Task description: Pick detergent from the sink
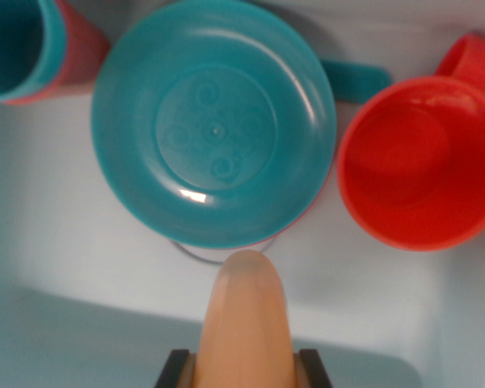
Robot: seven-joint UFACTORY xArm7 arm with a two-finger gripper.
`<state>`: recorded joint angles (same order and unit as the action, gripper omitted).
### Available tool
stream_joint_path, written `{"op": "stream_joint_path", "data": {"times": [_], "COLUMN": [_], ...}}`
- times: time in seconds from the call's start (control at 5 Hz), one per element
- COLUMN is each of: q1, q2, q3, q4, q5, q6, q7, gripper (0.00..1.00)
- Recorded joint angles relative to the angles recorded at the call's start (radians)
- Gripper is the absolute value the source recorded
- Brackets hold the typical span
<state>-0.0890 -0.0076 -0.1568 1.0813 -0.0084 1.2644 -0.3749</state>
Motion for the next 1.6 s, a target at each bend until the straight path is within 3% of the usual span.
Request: {"op": "stream_joint_path", "data": {"times": [0.2,0.4,0.6,0.8,1.0,1.2,1.4,1.6], "q1": [0.0005,0.0005,0.001,0.001,0.0015,0.0015,0.0019,0.0019], "q2": [-0.015,-0.015,-0.029,-0.029,-0.043,-0.043,-0.056,-0.056], "q3": [0.0,0.0,0.001,0.001,0.001,0.001,0.002,0.002], "q4": [0.033,0.033,0.065,0.065,0.096,0.096,0.125,0.125], "q5": [-0.0022,-0.0022,-0.0043,-0.0043,-0.0063,-0.0063,-0.0083,-0.0083], "q6": [0.047,0.047,0.094,0.094,0.138,0.138,0.18,0.18], "q7": [0.002,0.002,0.003,0.003,0.005,0.005,0.006,0.006], "gripper": [1.0,1.0,1.0,1.0,1.0,1.0,1.0,1.0]}}
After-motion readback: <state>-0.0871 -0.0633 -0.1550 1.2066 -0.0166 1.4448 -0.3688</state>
